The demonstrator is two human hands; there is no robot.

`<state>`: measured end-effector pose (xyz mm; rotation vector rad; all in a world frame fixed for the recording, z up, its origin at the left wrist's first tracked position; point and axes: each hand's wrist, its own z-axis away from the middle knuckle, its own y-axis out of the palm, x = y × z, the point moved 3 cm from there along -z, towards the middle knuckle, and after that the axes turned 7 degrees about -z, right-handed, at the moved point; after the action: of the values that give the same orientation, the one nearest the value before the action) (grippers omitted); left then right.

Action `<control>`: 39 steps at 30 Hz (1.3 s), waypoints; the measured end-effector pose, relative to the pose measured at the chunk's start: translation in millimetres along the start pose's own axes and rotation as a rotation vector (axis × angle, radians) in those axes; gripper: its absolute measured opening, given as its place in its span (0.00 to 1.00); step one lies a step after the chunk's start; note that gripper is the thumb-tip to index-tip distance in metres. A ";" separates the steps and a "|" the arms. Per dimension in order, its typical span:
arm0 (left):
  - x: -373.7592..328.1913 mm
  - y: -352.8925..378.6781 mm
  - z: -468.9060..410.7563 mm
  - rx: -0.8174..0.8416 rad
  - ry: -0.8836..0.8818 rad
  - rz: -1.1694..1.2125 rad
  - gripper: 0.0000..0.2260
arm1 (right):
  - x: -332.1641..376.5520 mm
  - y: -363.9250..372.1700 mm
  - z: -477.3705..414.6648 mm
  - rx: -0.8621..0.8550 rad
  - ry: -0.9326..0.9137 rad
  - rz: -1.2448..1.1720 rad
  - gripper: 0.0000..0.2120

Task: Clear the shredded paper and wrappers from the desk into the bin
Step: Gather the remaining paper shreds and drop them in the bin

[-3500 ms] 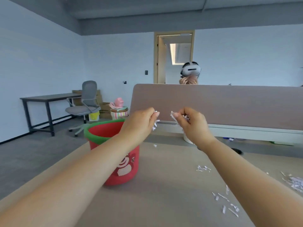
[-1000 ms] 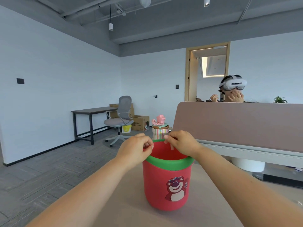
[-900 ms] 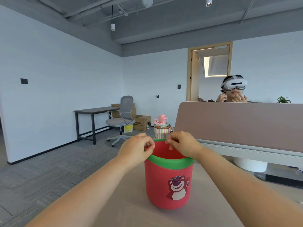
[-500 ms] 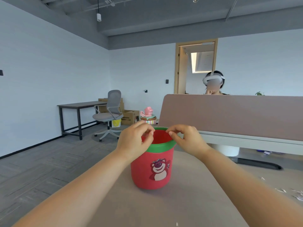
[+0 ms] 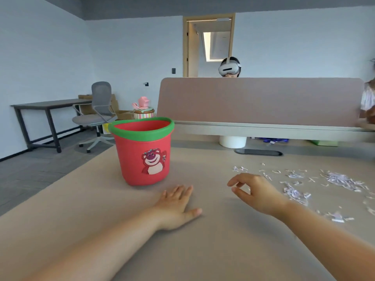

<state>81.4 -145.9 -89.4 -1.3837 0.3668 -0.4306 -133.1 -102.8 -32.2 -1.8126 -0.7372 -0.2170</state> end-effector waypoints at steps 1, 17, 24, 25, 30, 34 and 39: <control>-8.7 -1.5 -5.5 0.017 0.010 -0.005 0.35 | -7.5 -5.6 10.4 0.002 0.034 0.014 0.07; -234.7 -13.7 -64.7 0.018 0.528 0.490 0.26 | -76.1 -83.1 175.2 0.068 0.587 0.146 0.60; -193.9 -15.6 -52.5 -0.042 0.463 0.352 0.33 | -88.3 -50.6 144.2 0.135 0.761 0.348 0.45; -191.0 -12.7 -50.3 -0.034 0.477 0.233 0.38 | -95.5 -54.3 139.0 0.123 0.780 0.367 0.45; -214.2 -11.9 -56.1 -0.009 0.557 -0.001 0.58 | -126.0 -90.9 152.4 -0.058 0.809 0.360 0.37; -257.1 -16.6 -89.5 -0.044 0.530 -0.018 0.58 | -154.4 -130.0 207.3 -0.164 0.990 0.415 0.39; -292.4 -17.9 -115.9 -0.058 0.507 -0.008 0.35 | -184.5 -156.2 254.6 -0.223 1.286 0.391 0.41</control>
<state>-230.6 -102.4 -90.0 -1.3212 0.7919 -0.7855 -421.2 88.5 -92.6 -1.5474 0.5546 -1.0862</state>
